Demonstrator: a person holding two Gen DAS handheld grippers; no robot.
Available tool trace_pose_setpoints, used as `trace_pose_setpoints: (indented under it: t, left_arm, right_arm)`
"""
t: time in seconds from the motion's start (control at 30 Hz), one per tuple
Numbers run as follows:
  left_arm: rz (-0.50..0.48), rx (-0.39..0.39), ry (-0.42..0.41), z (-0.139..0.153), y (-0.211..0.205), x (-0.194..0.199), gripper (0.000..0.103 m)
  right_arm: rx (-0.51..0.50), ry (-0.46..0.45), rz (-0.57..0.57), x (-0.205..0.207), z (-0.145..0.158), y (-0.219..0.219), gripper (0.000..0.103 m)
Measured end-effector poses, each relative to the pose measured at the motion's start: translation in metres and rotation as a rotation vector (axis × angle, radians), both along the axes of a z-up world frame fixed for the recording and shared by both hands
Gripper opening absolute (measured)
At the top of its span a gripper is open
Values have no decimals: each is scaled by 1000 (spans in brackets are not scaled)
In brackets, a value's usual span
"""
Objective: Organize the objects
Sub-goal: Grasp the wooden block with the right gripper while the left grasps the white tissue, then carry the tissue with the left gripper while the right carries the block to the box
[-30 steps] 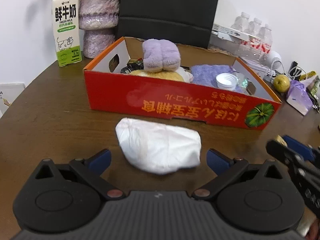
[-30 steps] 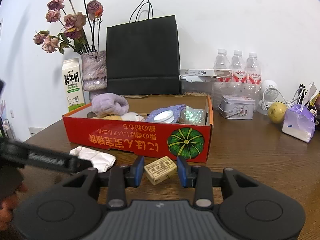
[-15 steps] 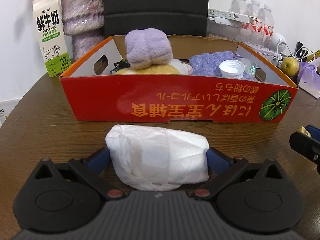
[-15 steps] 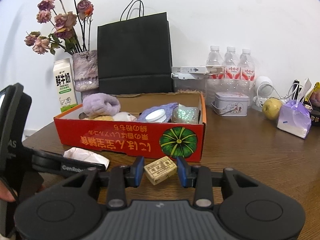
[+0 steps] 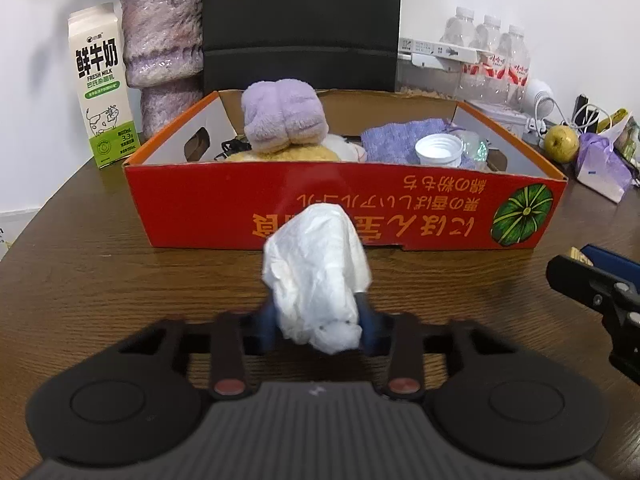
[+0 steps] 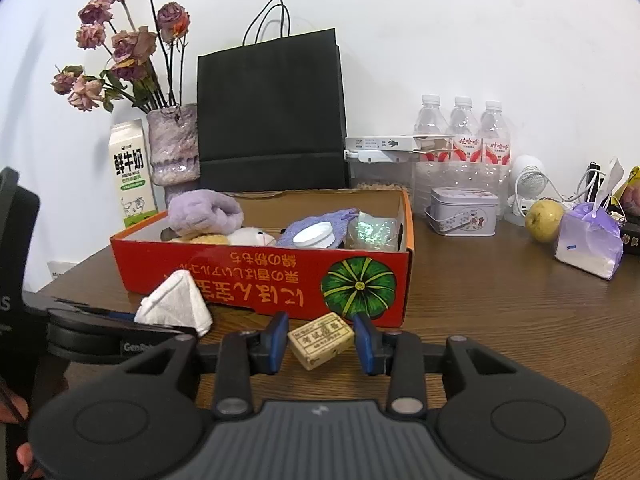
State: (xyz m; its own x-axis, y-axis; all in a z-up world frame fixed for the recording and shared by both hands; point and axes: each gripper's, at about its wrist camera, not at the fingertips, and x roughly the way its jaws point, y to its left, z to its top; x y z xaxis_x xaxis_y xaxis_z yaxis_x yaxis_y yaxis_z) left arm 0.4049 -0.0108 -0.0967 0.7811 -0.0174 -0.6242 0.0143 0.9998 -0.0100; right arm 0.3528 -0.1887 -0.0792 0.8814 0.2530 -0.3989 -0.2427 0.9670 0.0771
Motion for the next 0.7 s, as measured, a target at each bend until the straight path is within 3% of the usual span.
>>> trace_pose_setpoints:
  t: [0.13, 0.7]
  left_arm:
    - [-2, -11, -9, 0, 1, -3, 27]
    - [15, 30, -117, 15, -7, -51, 27]
  right_arm:
    - [5, -2, 6, -1, 0, 0, 34]
    - [26, -19, 54, -10, 4, 0, 34]
